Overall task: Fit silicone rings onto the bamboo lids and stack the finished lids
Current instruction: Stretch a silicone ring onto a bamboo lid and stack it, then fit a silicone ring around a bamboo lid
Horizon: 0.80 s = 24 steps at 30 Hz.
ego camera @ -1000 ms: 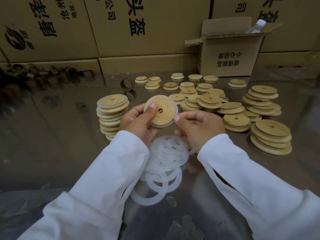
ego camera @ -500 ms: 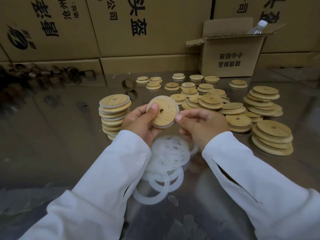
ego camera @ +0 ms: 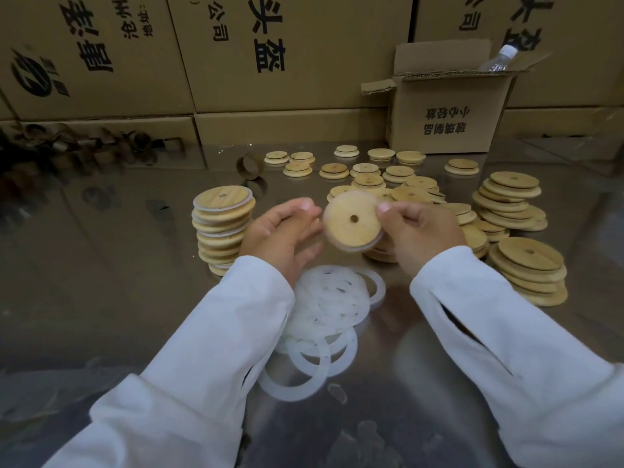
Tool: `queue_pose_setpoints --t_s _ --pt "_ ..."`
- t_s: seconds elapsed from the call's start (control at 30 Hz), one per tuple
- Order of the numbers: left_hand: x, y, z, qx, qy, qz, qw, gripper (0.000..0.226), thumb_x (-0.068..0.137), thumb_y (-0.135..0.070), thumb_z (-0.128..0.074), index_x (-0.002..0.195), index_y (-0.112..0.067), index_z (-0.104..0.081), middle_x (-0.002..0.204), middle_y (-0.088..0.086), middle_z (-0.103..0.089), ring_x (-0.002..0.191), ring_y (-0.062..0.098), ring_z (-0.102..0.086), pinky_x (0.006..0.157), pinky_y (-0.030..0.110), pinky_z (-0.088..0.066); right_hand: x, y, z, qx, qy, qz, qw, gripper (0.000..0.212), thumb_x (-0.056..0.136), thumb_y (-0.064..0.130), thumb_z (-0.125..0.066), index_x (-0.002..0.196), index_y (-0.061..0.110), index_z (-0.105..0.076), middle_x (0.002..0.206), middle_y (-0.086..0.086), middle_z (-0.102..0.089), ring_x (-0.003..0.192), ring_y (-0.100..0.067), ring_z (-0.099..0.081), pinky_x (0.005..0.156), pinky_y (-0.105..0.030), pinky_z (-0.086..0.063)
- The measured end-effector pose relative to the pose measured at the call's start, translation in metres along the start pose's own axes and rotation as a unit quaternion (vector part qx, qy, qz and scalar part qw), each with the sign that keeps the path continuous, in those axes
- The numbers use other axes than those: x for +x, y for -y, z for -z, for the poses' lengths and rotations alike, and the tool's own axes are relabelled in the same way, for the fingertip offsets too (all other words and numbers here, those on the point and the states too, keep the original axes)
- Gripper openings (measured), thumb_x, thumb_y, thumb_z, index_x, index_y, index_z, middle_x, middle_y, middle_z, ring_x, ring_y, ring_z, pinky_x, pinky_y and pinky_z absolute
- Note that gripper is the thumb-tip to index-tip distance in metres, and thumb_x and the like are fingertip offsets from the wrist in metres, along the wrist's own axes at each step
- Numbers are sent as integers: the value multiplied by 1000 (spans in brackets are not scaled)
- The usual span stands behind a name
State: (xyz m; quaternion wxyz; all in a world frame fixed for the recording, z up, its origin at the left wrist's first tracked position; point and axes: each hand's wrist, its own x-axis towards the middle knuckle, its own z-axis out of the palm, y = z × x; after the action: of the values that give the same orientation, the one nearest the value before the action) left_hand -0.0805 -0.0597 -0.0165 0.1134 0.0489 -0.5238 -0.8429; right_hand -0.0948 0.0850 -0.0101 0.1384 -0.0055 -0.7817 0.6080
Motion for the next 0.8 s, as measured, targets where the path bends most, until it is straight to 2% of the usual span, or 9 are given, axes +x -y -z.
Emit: queue_pose_setpoints --t_s 0.1,0.2,0.23,0.27,0.37,0.47,0.53,0.6,0.8 --pt "4 -4 2 23 -77 -64 995 8 90 -9 -54 91 -14 -60 89 1 -67 96 19 -65 86 29 -52 15 -6 13 -29 -92 -42 994 19 92 30 -53 102 20 -66 81 3 -59 66 -7 -48 55 -17 -31" --pt "4 -3 3 107 -89 -128 982 16 90 -9 -55 105 -15 -57 97 0 -66 101 17 -63 93 28 -48 23 -15 15 -64 -139 -69 986 22 92 25 -52 110 15 -61 104 -3 -60 84 -13 -47 75 -21 -33" --pt "3 -3 2 124 -82 -131 980 19 90 -9 -55 108 -14 -57 99 1 -66 102 16 -63 94 28 -47 24 -17 15 -88 -141 -71 984 20 92 25 -52 108 15 -60 110 -4 -60 88 -15 -48 76 -22 -32" --pt "4 -1 2 139 -77 -133 978 21 89 -9 -56 110 -12 -57 101 2 -66 99 13 -63 92 25 -47 25 -20 15 -111 -141 -67 982 18 93 24 -51 105 15 -60 111 -5 -61 87 -17 -49 75 -23 -32" --pt "7 3 1 193 -65 -150 968 28 88 -10 -59 116 -11 -57 101 -2 -64 85 -3 -60 75 5 -47 29 -25 15 -174 -123 -58 975 19 94 25 -47 102 14 -60 87 -5 -57 66 -14 -40 64 -24 -31" --pt "9 10 2 276 -47 -146 949 29 88 -12 -59 116 -15 -55 107 -2 -61 91 1 -58 73 5 -45 28 -29 14 -255 -91 -41 962 20 93 28 -46 102 14 -56 79 -4 -55 58 -12 -36 52 -26 -27" --pt "14 12 3 363 -55 -137 920 30 88 -13 -58 118 -16 -54 117 1 -58 101 11 -55 84 19 -44 25 -29 14 -312 -78 -16 947 24 93 32 -46 109 14 -49 80 -4 -54 64 -19 -42 57 -27 -31" --pt "23 9 3 471 -61 -126 871 35 89 -17 -58 123 -18 -51 125 2 -53 110 18 -51 92 31 -44 21 -26 14 -350 -81 16 933 28 93 36 -45 113 17 -43 83 -2 -54 69 -22 -44 59 -28 -32" --pt "68 -1 -10 638 -41 -57 767 54 88 -23 -59 137 -15 -38 141 9 -37 126 30 -42 99 34 -35 12 -17 8 -371 -63 122 918 26 93 40 -43 112 23 -44 102 1 -57 78 -20 -48 62 -28 -36"
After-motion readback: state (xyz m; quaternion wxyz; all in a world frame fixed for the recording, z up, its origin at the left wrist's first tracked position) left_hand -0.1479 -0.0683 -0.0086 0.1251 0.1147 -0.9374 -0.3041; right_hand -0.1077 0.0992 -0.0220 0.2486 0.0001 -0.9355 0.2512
